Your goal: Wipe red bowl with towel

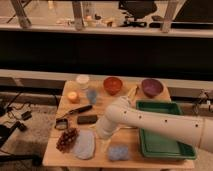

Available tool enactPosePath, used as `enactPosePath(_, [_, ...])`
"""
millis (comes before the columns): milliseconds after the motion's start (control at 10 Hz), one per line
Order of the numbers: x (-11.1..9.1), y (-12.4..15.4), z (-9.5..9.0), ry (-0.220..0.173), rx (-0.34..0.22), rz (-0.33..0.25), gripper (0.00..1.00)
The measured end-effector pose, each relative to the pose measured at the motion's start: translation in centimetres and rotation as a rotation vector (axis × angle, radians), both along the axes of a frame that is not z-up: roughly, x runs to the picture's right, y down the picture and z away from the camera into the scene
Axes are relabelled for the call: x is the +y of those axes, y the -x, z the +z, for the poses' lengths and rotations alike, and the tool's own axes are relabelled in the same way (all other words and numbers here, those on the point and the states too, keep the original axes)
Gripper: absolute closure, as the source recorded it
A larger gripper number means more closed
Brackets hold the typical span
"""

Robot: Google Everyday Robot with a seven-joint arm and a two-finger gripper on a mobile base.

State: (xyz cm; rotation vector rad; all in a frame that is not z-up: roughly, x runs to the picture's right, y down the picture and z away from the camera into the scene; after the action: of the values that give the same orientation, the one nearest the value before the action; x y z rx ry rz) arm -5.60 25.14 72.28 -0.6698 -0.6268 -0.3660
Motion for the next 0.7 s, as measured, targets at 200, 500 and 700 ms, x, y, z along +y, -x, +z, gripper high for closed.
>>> enactPosePath(200, [0.6, 1.3, 0.5, 0.002, -0.027, -0.008, 0.20])
enactPosePath(500, [2.7, 2.7, 1.8, 0.042, -0.069, -0.035, 0.20])
enactPosePath(700, [3.5, 3.6, 2.3, 0.056, -0.087, -0.054, 0.20])
